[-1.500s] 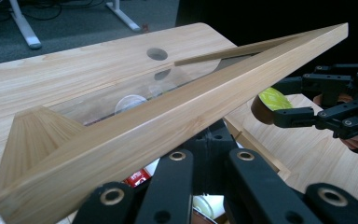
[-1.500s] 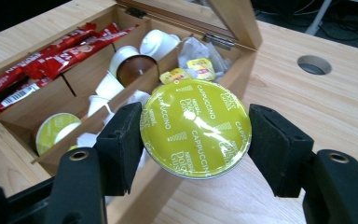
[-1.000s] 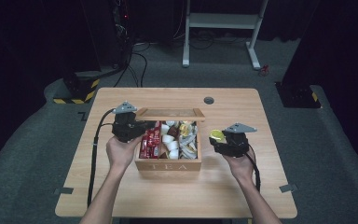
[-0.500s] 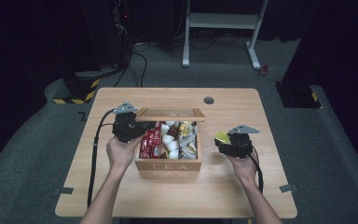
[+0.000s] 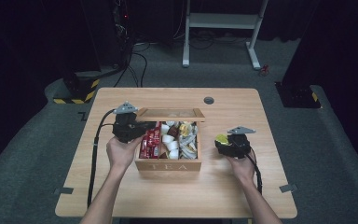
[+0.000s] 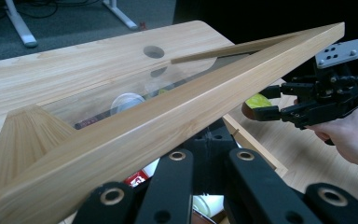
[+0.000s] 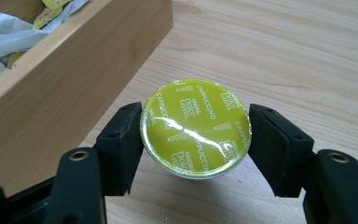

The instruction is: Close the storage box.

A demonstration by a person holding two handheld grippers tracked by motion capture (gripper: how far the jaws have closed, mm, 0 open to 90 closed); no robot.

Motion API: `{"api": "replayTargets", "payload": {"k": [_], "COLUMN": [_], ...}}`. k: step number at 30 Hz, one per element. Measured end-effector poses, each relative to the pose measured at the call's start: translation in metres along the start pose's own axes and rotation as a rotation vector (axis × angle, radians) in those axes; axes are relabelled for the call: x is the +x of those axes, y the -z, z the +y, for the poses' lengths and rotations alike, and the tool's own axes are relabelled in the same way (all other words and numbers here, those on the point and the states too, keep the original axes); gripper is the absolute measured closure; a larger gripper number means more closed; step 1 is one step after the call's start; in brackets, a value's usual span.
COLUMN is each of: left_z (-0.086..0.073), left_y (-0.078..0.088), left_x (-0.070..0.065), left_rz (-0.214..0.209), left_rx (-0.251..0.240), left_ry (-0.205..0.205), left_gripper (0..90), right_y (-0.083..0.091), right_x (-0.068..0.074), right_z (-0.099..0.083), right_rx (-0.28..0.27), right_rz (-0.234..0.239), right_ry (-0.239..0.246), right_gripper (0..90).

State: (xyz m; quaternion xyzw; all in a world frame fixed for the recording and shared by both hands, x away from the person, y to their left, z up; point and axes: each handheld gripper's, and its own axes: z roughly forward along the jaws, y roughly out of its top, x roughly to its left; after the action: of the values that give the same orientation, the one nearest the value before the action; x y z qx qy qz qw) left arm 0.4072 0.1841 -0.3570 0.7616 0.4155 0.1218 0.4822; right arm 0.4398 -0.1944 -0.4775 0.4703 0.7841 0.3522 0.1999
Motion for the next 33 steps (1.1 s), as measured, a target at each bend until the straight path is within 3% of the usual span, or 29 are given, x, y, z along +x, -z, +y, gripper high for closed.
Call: {"api": "replayTargets", "payload": {"k": [5,9,16,33], "left_z": [-0.001,-0.004,-0.006,-0.008], "left_y": [0.000,0.000,0.000,0.000], "left_x": [0.000,-0.001,-0.001,-0.001], "left_rz": [-0.007,-0.016,-0.023,-0.024], "left_rx": [-0.007,-0.010,-0.014,-0.002], "left_ry": [0.003,0.005,0.006,-0.007], "left_gripper": [90.0,90.0,90.0,90.0], "right_y": [-0.008,-0.015,-0.025,-0.021], "right_x": [0.001,0.003,0.011,0.012], "right_z": [-0.001,-0.001,-0.001,0.000], "right_rx": [0.016,0.030,0.051,0.021], "right_rz": [-0.012,-0.014,-0.012,0.014], "right_ry": [0.004,-0.019,-0.006,0.012], "right_gripper": [37.9,37.8,37.7,32.5]}}
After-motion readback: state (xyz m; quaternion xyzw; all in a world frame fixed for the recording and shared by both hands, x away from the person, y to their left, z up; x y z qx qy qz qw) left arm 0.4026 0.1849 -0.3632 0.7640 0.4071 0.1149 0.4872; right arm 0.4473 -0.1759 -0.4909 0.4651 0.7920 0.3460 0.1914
